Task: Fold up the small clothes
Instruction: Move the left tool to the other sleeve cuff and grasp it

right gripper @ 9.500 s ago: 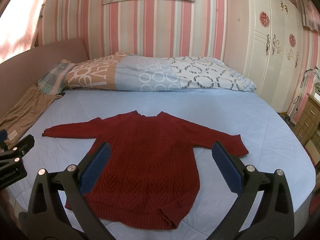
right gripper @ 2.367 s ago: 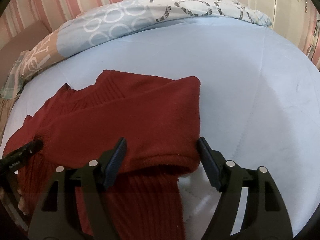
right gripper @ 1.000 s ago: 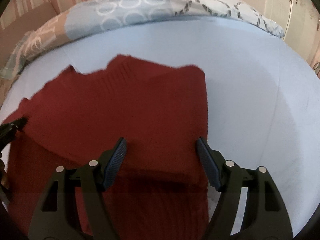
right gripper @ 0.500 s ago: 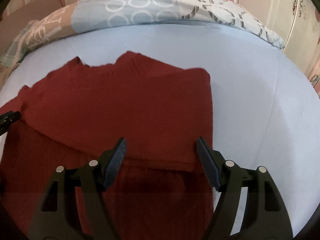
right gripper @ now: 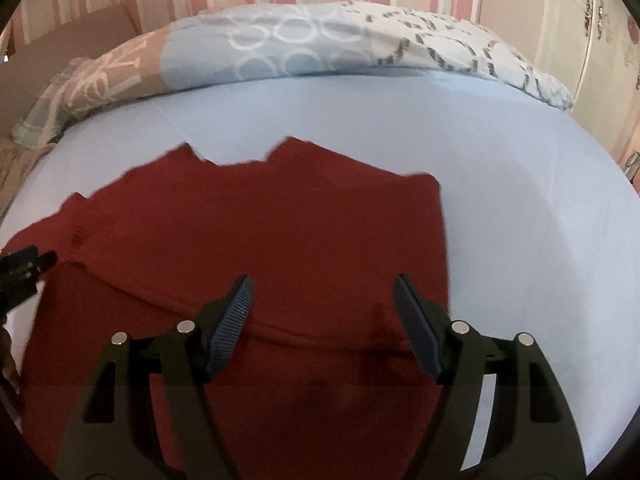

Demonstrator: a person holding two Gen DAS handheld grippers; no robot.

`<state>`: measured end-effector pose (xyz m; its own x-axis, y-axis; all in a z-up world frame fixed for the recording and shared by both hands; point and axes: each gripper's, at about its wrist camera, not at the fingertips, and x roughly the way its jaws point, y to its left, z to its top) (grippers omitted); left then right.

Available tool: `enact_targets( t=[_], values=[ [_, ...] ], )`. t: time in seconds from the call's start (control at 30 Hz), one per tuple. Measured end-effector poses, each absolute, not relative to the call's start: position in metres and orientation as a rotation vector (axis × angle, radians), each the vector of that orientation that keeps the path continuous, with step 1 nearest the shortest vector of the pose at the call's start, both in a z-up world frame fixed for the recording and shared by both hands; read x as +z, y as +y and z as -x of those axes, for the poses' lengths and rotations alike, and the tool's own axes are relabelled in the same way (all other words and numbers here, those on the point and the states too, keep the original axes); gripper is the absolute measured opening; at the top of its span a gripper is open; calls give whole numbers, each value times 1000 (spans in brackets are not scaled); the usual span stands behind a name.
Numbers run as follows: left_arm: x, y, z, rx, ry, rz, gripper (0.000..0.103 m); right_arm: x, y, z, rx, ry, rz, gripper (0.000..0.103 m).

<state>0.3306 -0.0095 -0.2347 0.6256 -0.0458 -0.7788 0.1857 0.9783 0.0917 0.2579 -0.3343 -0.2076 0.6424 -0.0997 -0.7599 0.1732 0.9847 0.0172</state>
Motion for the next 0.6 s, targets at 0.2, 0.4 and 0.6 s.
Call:
enact_targets(
  t=[0.2,0.4,0.6],
  values=[
    [-224,37,-322,-85,860,-164,76,-193,-294,-271,-103,824,-123,82],
    [-217,105,-322,-13,857,-129,77,-185,-240,-291,-33,791,-137,91],
    [-222,187,-329,102,872,-60,77,-183,-181,-315,31,798,-108,92]
  ],
)
